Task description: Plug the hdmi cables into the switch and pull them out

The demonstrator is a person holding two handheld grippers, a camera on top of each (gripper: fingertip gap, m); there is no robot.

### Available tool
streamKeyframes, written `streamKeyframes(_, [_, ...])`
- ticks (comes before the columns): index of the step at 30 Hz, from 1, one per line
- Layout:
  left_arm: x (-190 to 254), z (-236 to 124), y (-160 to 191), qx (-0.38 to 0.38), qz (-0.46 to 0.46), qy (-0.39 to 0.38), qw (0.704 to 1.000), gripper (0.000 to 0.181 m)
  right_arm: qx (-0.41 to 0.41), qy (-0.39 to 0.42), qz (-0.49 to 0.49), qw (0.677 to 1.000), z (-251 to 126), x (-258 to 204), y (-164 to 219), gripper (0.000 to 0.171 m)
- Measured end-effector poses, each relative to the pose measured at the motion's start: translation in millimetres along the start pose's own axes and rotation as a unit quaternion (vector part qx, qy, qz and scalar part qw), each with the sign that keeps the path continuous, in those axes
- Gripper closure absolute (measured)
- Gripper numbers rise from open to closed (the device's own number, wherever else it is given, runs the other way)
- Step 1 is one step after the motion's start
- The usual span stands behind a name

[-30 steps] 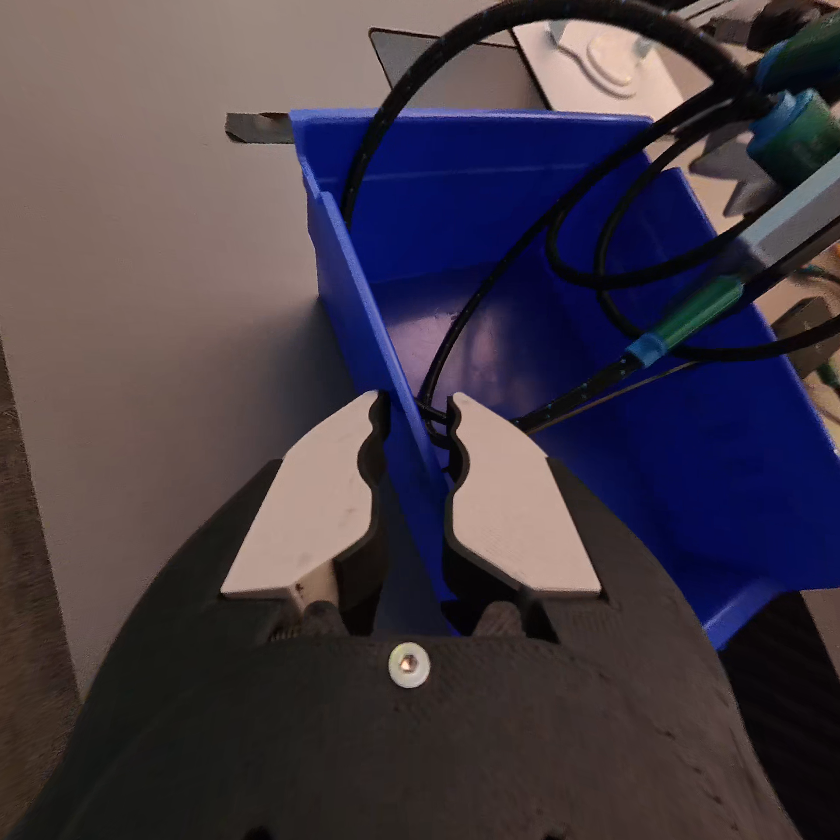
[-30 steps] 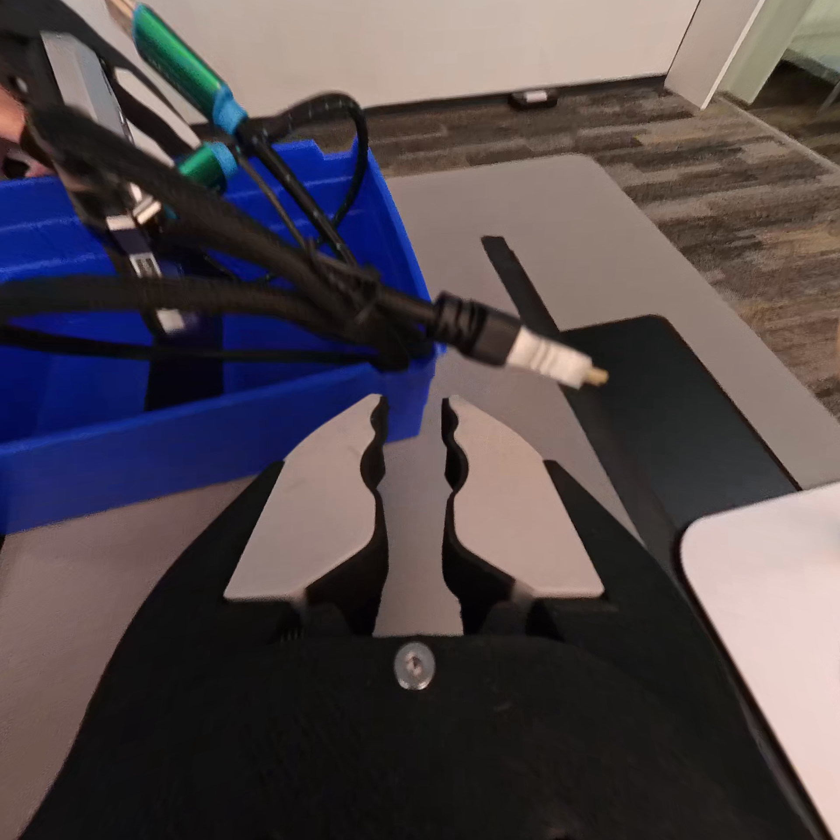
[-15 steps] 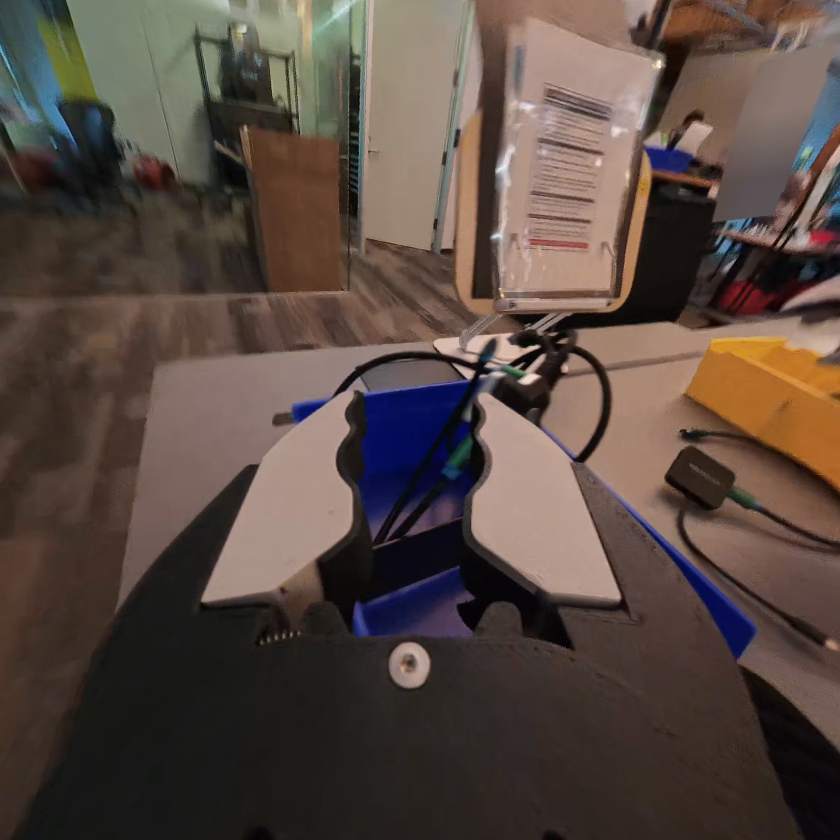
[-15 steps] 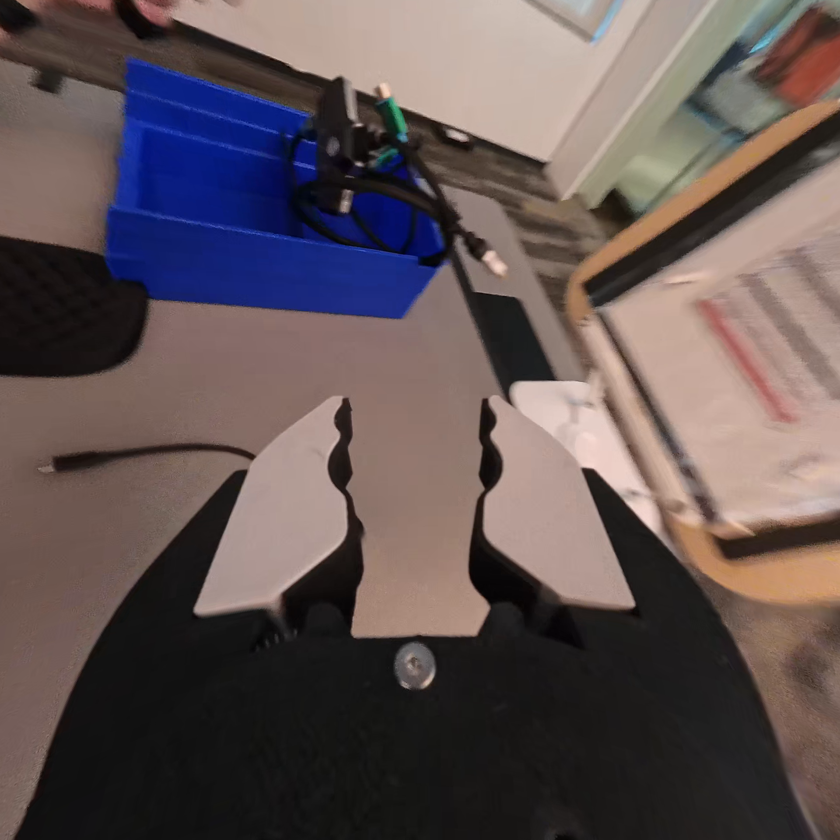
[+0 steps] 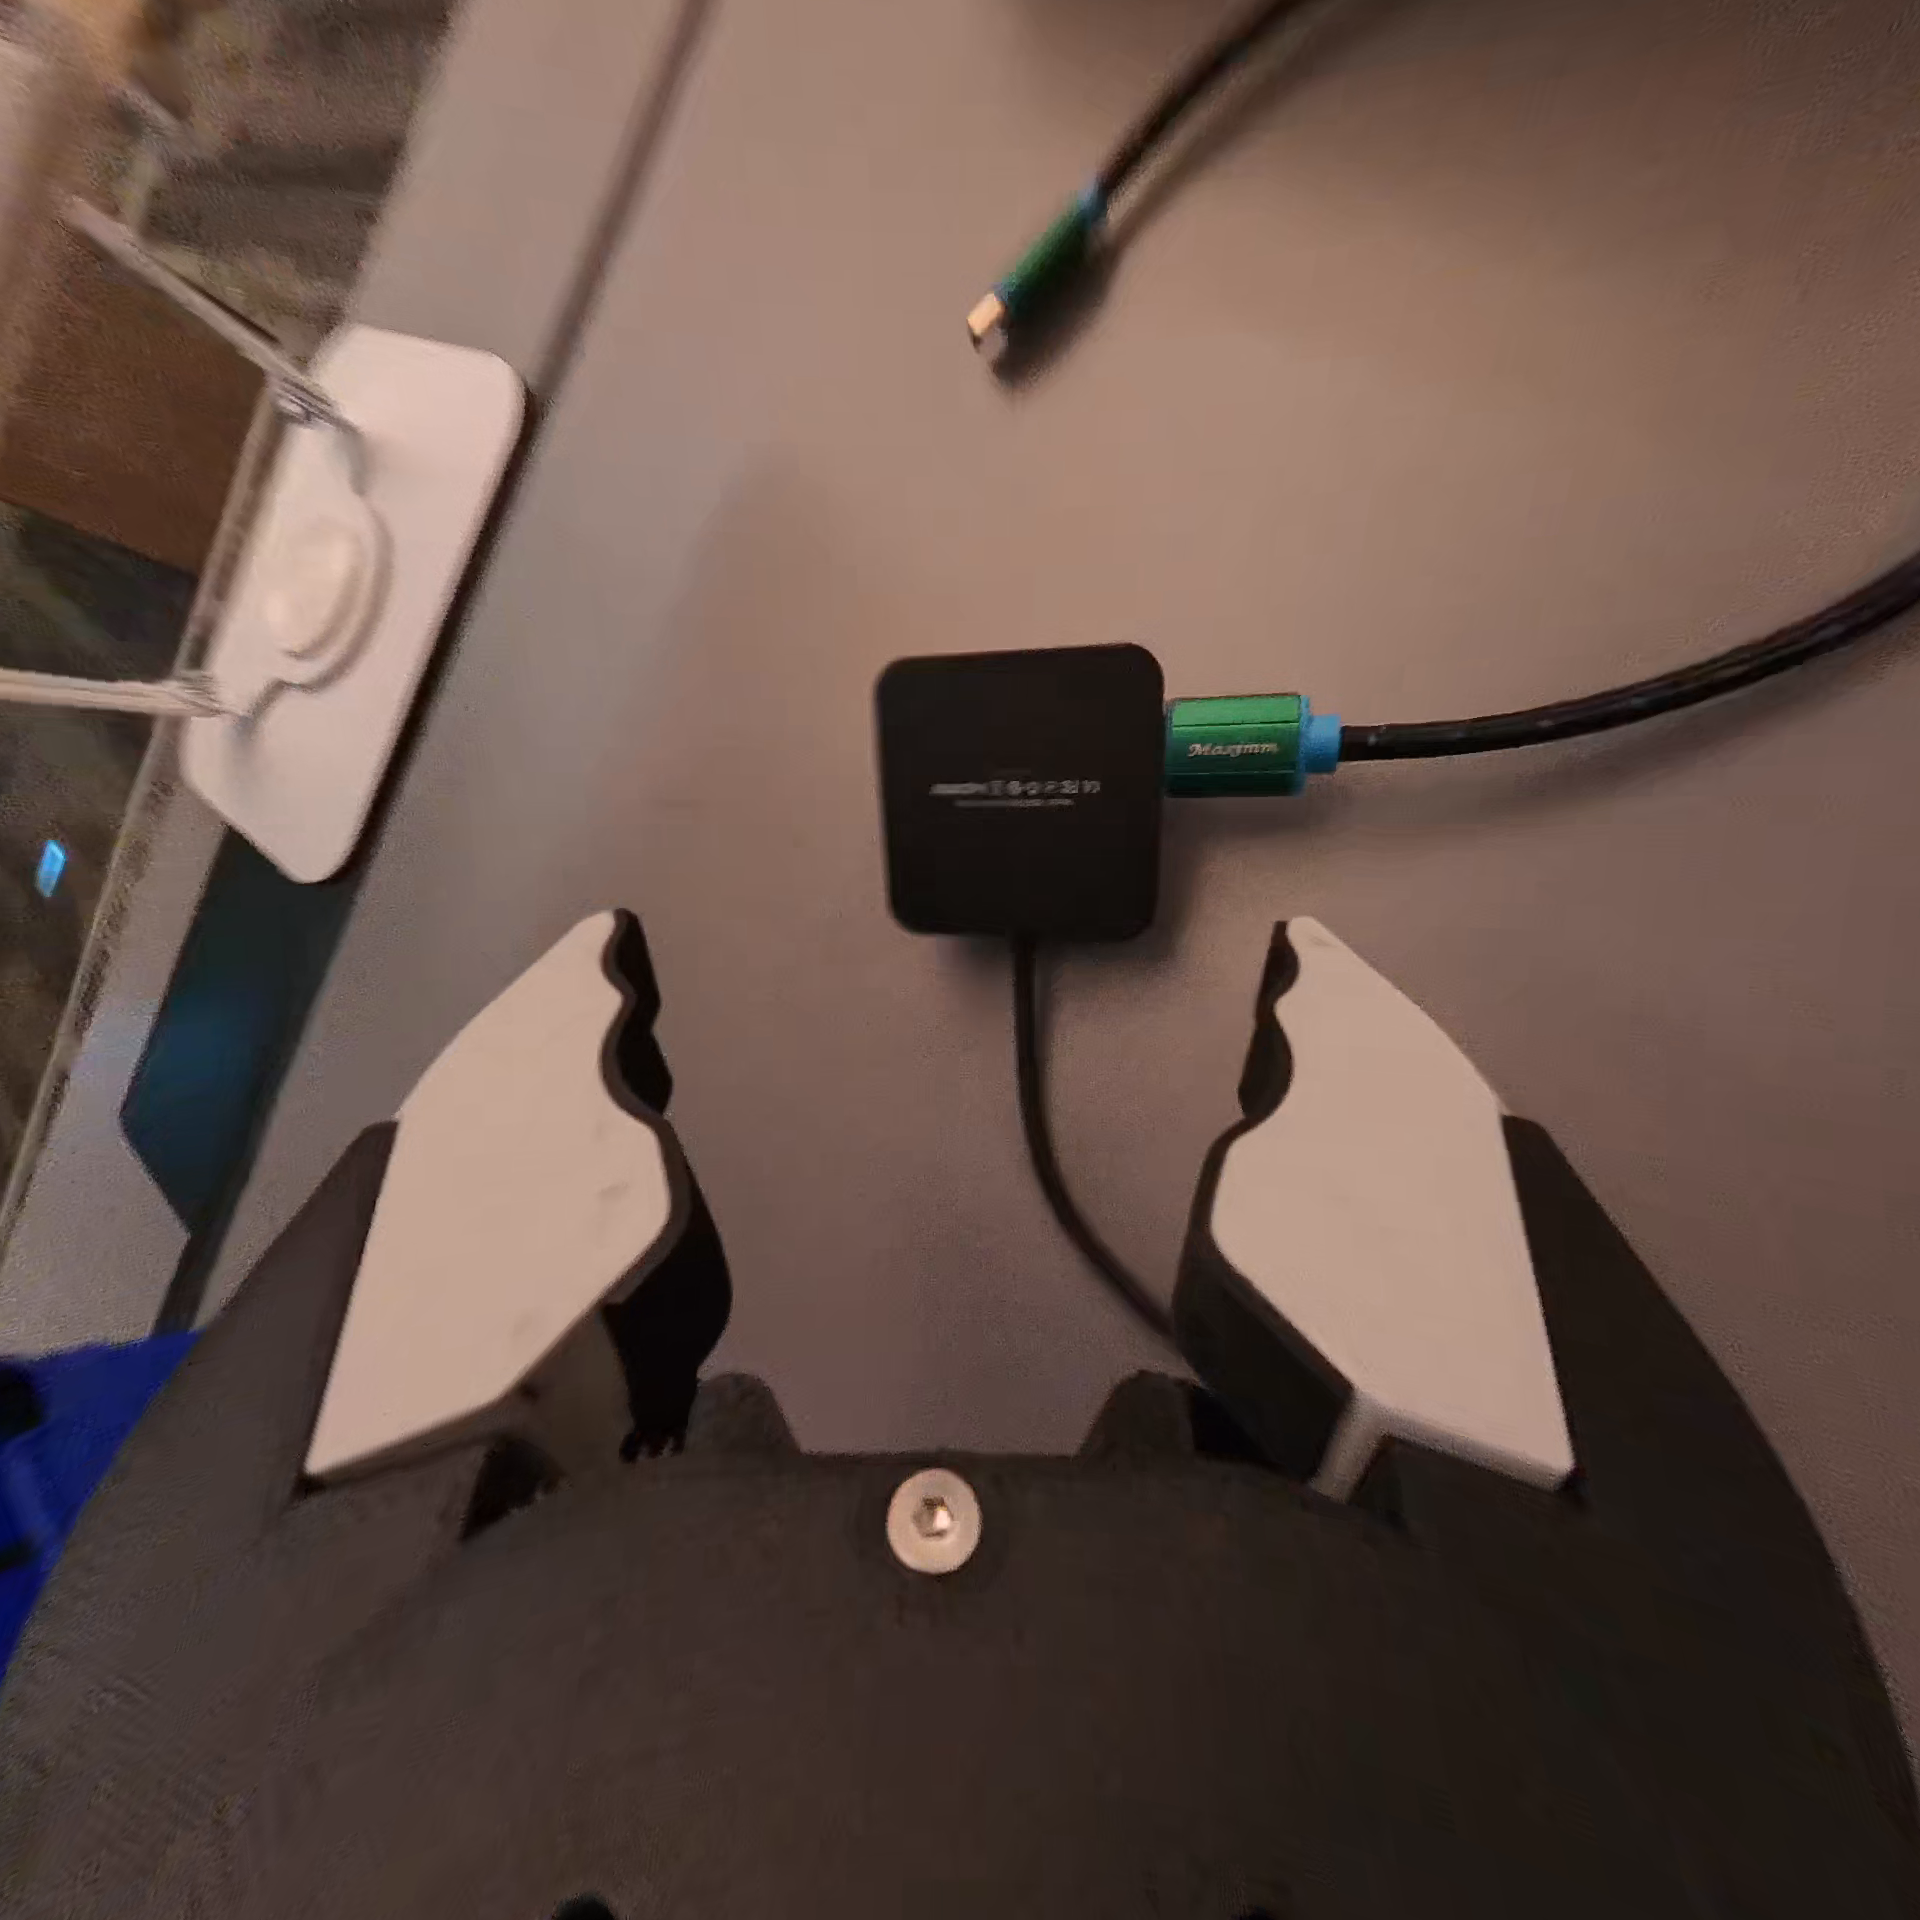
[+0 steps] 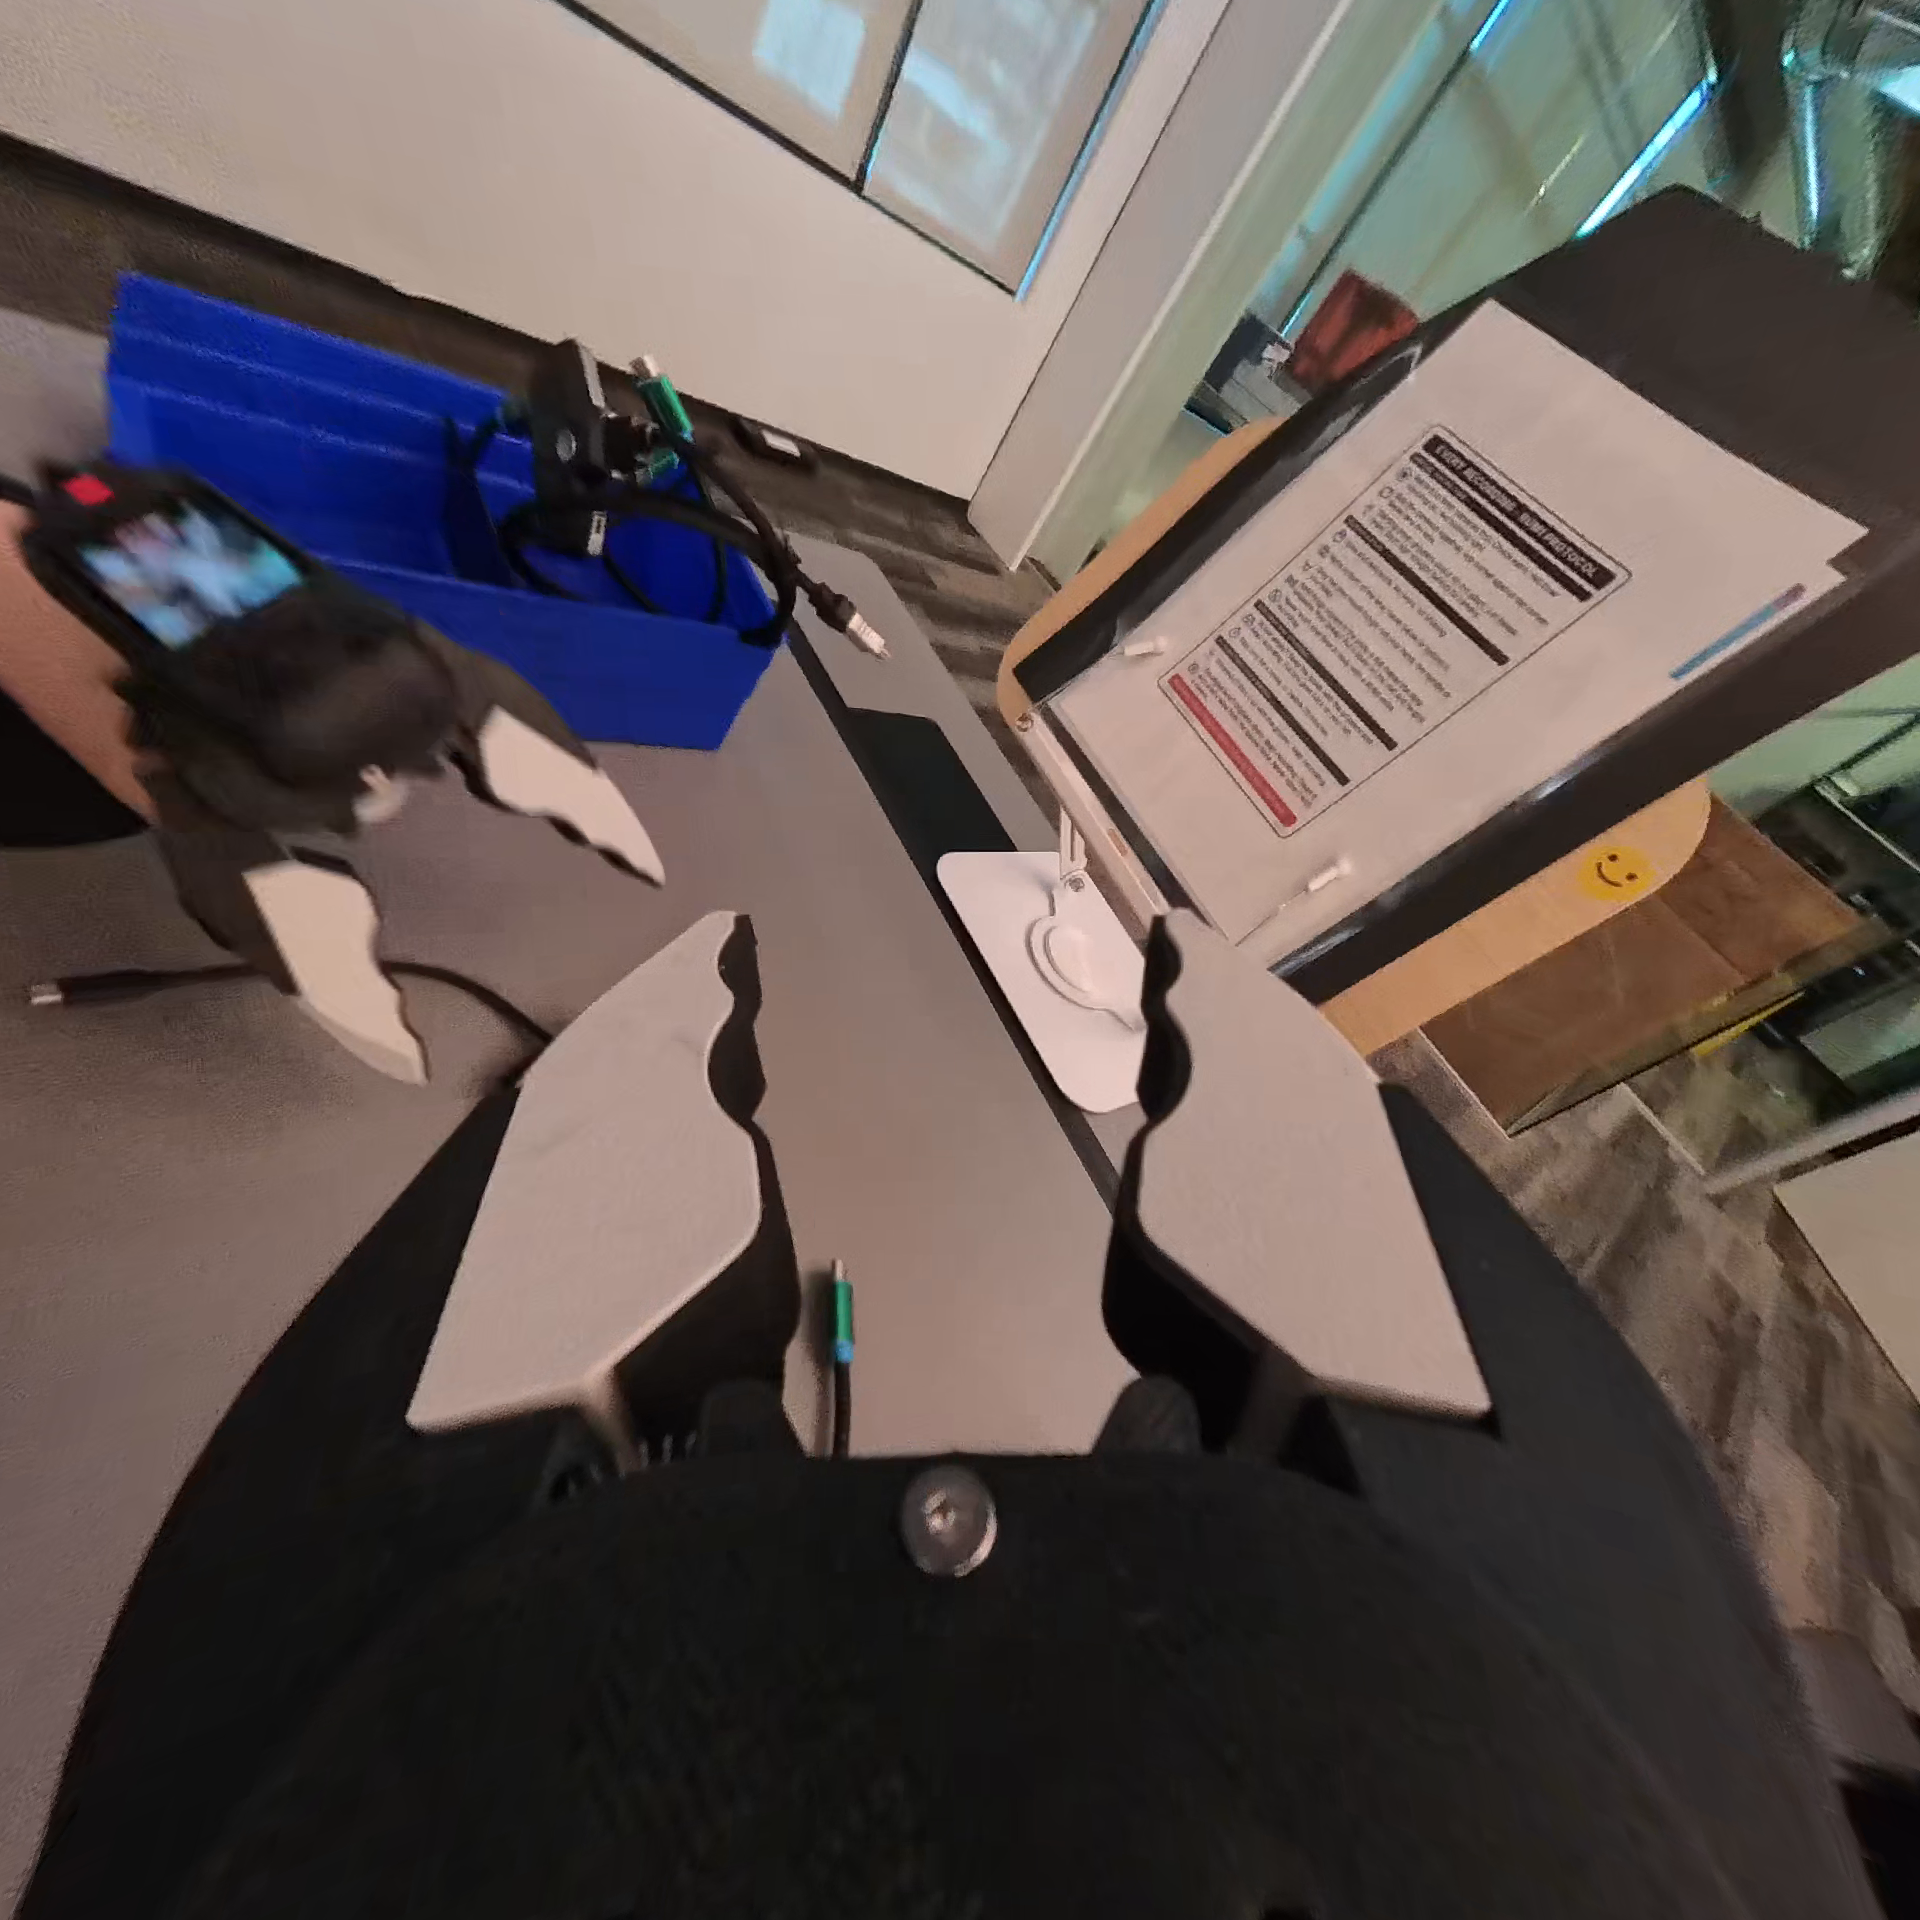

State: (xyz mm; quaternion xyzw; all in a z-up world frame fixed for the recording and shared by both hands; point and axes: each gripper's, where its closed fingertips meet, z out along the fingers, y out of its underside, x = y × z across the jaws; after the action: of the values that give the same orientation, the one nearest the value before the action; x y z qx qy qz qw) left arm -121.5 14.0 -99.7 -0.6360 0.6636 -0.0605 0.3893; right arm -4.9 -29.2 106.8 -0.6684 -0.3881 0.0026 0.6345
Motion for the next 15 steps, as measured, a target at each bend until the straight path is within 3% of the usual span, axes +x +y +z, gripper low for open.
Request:
streamKeyframes(5, [10.5,46.0,-0.9,-0.03,-0.004,0.014,0.999,0.082,0.058,-0.02,0.028,0.998,-15.3,-0.2,-15.4,0.102])
streamKeyframes(9, [21.1,58.7,6.0,-0.049,-0.049,0.093,0.993,0.087,0.069,-0.028,0.038,0.997,-20.7,4.2,-16.4,0.103])
streamKeyframes(12, [31.7,61.4,6.9,-0.052,-0.078,0.164,0.982,0.103,0.072,-0.036,0.045,0.996,-21.1,3.7,-17.5,0.104])
streamKeyframes(13, [32.3,61.7,6.6,-0.054,-0.083,0.178,0.979,0.112,0.07,-0.036,0.043,0.996,-19.9,3.2,-16.9,0.105])
streamKeyframes(15, [28.8,63.3,7.4,-0.066,-0.083,0.179,0.978,0.112,0.057,-0.038,0.037,0.997,-15.8,1.0,-12.9,0.105])
